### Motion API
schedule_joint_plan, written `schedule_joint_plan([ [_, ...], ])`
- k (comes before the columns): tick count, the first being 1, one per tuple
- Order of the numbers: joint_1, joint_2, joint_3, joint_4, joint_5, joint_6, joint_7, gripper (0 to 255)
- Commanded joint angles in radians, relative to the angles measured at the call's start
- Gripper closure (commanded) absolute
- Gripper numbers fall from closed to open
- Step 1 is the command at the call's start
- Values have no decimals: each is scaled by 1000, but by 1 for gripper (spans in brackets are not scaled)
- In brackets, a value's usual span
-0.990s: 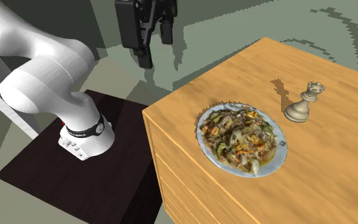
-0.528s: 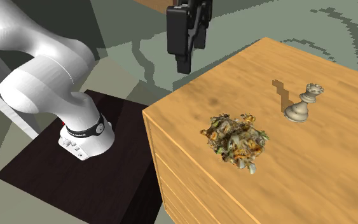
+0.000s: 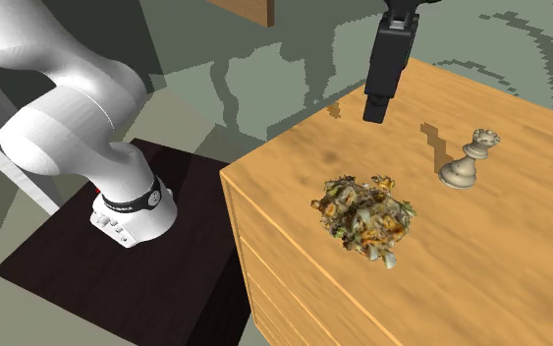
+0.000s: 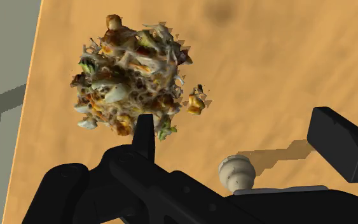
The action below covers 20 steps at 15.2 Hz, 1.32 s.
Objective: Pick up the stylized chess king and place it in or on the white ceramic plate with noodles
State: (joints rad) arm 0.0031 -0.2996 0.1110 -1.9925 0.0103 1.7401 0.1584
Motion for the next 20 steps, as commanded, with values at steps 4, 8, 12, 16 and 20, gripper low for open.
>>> schedule_joint_plan([
  [4,3,216,22,212,-16,1,50,0],
  [8,13,387,33,405,-35,-24,89,0],
  [12,24,510,36,545,-50,-43,113,0],
  [16,23,506,36,485,-50,13,113,0],
  [20,22,505,35,449,-50,48,113,0],
])
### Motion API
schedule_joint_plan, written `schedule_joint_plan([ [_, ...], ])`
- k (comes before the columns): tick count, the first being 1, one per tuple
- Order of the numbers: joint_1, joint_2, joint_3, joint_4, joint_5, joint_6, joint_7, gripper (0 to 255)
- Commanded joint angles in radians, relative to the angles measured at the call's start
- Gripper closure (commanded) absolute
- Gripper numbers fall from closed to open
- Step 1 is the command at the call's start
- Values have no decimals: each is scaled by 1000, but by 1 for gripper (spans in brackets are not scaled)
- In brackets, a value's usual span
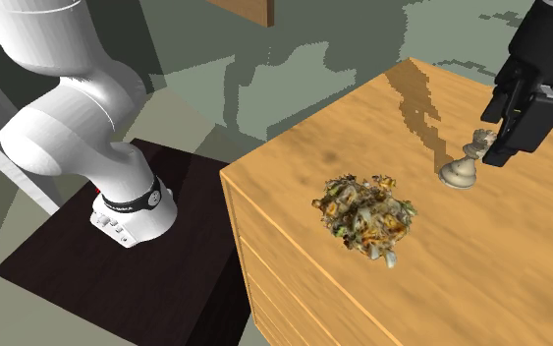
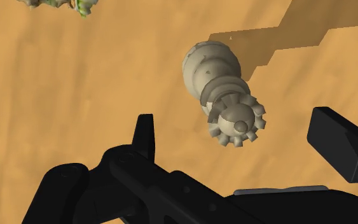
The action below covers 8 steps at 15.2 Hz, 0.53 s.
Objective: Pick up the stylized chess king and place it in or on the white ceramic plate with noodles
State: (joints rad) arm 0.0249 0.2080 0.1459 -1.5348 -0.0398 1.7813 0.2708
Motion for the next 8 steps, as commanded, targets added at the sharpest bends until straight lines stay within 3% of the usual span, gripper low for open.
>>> schedule_joint_plan([
  [1,0,-2,0,-8,0,7,1,0],
  [6,0,-2,0,-8,0,7,1,0],
  [7,0,-2,0,-8,0,7,1,255],
  [8,0,-2,0,-8,0,7,1,255],
])
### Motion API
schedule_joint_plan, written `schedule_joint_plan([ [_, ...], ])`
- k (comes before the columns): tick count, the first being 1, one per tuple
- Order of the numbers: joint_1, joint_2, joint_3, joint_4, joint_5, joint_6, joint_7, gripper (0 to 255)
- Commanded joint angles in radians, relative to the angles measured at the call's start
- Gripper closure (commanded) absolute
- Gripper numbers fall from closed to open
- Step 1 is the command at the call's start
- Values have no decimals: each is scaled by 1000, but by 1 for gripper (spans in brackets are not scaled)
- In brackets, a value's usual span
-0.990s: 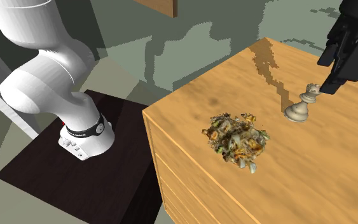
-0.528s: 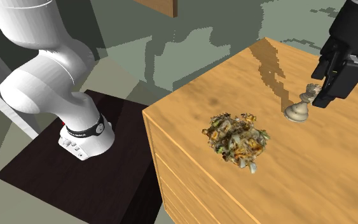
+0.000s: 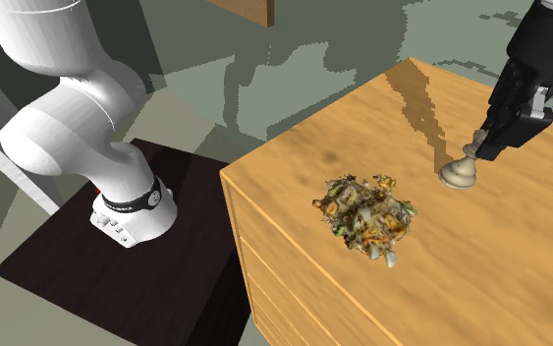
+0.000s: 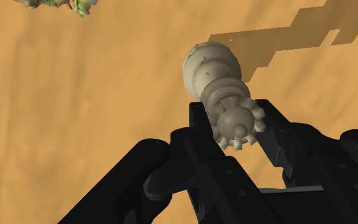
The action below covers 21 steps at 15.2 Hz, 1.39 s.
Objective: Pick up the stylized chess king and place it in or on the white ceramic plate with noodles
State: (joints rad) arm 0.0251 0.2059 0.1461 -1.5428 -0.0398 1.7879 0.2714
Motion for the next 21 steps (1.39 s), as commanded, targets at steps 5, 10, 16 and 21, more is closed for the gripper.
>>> schedule_joint_plan([
  [5,0,1,0,0,0,0,0,255],
  [10,1,2,0,29,0,-27,0,255],
  [16,3,14,1,127,-2,-113,0,255],
  [21,7,33,2,222,-5,-189,0,255],
])
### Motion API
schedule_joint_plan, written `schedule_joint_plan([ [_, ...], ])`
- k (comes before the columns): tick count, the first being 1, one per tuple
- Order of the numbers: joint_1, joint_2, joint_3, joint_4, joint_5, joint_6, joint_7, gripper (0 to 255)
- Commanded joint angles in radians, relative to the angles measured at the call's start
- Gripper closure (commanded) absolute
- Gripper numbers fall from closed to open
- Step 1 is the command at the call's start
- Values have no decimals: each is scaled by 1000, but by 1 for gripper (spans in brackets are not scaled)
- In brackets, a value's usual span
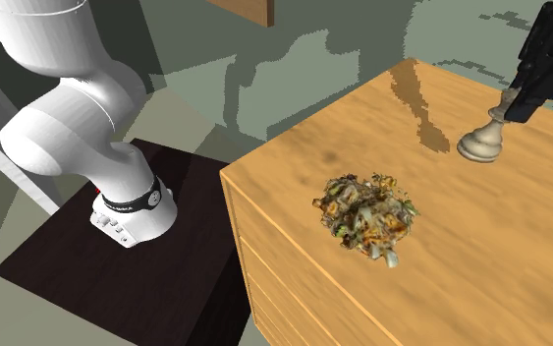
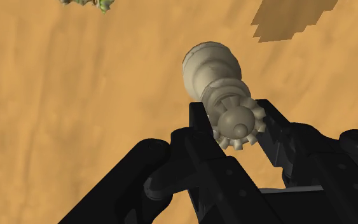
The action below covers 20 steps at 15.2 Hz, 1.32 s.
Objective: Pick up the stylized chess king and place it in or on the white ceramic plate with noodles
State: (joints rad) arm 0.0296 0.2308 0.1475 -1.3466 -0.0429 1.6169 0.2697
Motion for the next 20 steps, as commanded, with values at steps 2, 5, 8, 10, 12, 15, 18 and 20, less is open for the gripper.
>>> schedule_joint_plan([
  [2,4,19,1,68,-3,-50,2,255],
  [5,7,38,2,138,-6,-100,3,255],
  [8,11,59,2,205,-10,-147,3,255],
  [10,-16,-26,-7,99,6,-125,-27,255],
  [12,-40,-103,-19,10,20,-111,-58,255],
  [15,-71,-206,-41,-101,35,-102,-109,255],
  [18,-97,-299,-68,-191,46,-104,-161,255],
  [20,-112,-355,-89,-242,49,-111,-197,255],
])
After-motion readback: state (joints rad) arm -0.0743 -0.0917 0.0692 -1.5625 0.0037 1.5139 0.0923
